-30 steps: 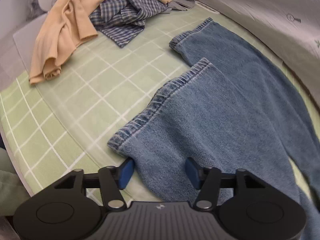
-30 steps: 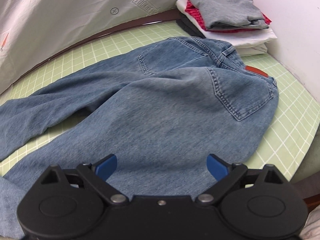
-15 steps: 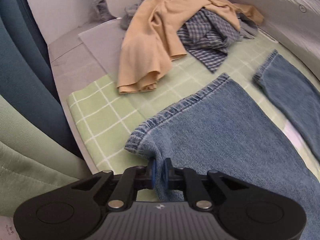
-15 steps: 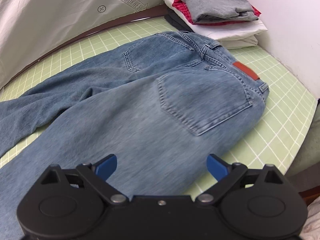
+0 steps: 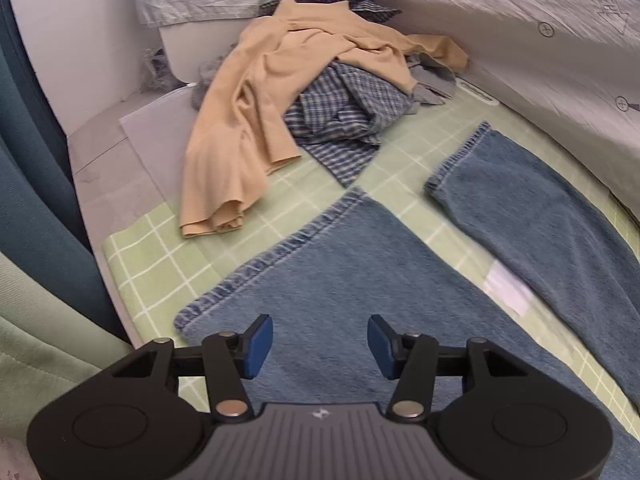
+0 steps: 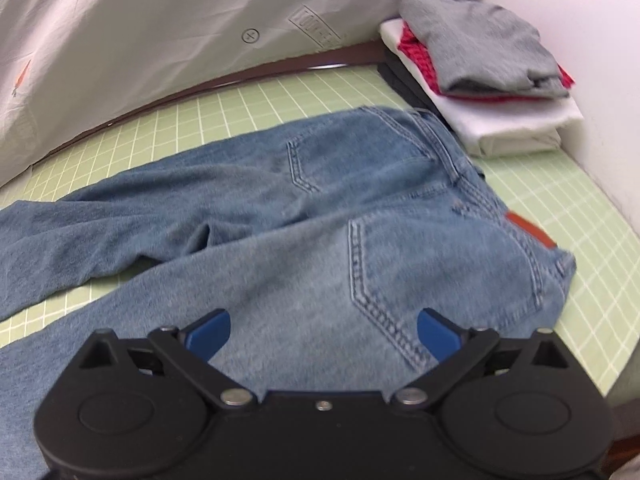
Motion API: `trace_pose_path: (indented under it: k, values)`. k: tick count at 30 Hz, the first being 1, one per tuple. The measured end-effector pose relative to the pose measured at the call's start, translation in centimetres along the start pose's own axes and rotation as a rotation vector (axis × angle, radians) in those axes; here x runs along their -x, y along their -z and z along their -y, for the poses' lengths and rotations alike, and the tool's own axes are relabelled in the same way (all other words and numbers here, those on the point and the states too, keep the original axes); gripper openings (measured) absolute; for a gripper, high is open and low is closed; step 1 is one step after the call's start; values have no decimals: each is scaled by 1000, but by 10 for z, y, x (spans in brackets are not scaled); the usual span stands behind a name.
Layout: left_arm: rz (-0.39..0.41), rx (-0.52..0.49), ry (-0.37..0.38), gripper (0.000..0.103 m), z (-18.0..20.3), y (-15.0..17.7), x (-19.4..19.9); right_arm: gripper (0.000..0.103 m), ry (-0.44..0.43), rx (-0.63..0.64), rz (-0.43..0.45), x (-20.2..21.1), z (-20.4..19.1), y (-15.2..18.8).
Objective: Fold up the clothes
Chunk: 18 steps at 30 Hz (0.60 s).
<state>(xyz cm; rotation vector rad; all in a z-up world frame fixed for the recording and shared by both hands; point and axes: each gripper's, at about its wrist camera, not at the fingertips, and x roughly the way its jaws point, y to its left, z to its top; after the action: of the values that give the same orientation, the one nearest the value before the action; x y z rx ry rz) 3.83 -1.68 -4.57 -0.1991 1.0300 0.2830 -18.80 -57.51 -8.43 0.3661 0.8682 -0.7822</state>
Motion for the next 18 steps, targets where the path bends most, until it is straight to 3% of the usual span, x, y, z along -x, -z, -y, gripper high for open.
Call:
trace_pose_path:
  k: [12,18]
  values:
    - [-96,-134,80,64,118,5,-26,102,16,-21,32,-53,29,-62]
    - [-128,-138,41,65,163,-13,-52,102,51,-6,56,-103,51,-114]
